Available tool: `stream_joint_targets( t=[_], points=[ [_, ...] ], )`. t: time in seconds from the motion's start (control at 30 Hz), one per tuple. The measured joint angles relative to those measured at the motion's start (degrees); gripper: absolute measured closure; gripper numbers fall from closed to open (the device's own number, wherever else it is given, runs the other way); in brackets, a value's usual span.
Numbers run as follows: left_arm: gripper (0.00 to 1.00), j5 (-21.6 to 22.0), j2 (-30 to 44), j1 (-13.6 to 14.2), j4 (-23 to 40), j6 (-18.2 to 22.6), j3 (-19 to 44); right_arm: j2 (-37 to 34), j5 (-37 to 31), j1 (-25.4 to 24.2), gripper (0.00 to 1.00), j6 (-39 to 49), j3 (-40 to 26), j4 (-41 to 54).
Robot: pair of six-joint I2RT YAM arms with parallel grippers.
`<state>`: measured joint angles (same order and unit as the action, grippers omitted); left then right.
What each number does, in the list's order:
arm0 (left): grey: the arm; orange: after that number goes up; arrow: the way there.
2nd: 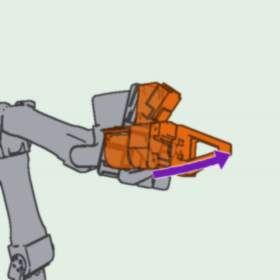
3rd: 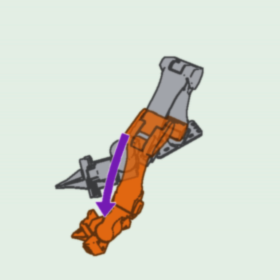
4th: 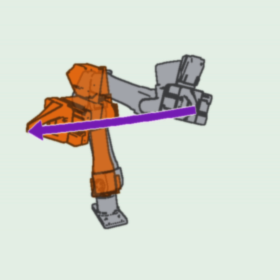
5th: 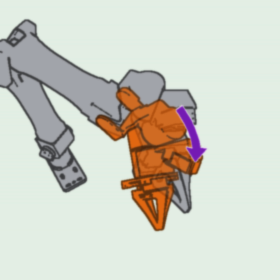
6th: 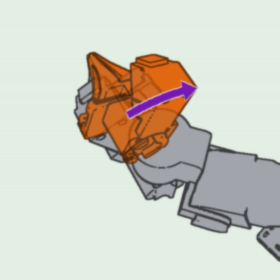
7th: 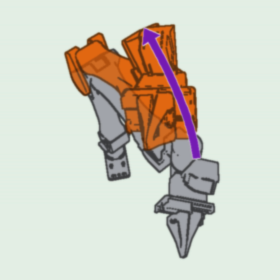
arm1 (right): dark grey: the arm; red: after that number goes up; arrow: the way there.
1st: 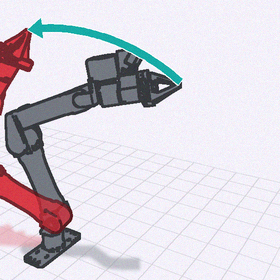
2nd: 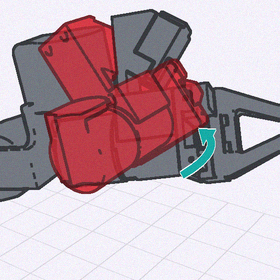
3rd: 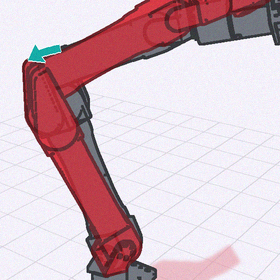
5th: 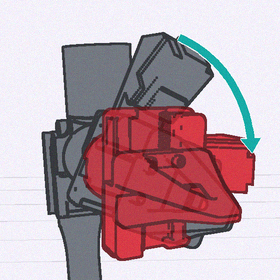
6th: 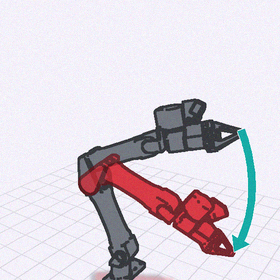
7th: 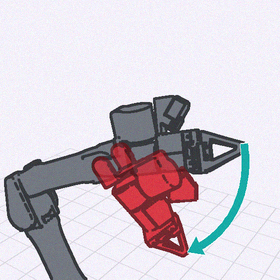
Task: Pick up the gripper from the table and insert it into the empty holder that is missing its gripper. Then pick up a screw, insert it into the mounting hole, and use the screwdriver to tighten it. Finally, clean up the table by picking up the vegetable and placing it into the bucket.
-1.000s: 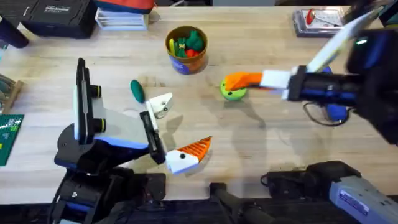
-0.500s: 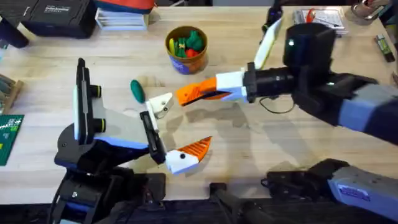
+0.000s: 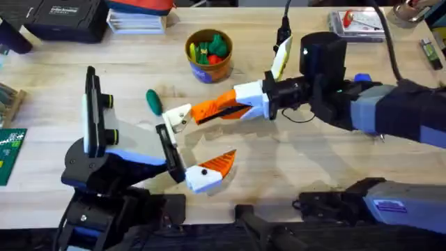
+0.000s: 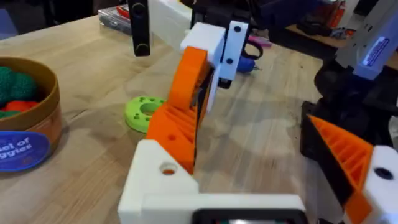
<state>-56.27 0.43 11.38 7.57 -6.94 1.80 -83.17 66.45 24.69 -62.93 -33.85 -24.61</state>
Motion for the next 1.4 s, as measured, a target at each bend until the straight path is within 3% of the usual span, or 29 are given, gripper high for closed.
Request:
stream_joint_targets(
  t=[0.4, 0.87, 1.2, 1.4],
  points=[
    [0.015, 2.32, -0.02, -0.39, -0.55, 0.48, 0.0, -2.45, 0.64, 0.72, 0.994, -8.19, 0.02, -10.56],
    [0.014, 2.11, -0.02, -0.37, -0.56, 0.5, 0.0, -2.45, 2.42, 0.56, 0.994, -10.6, 0.02, -10.98],
    [0.014, -0.02, -0.02, 0.0, -0.94, 0.72, 0.0, -2.45, 7.32, 0.92, 0.995, -10.82, 0.02, -11.11],
    [0.015, -0.11, -0.02, 0.0, -0.92, 0.72, 0.0, -2.45, 6.01, 1.79, 0.995, -10.82, 0.02, -11.11]
  ],
)
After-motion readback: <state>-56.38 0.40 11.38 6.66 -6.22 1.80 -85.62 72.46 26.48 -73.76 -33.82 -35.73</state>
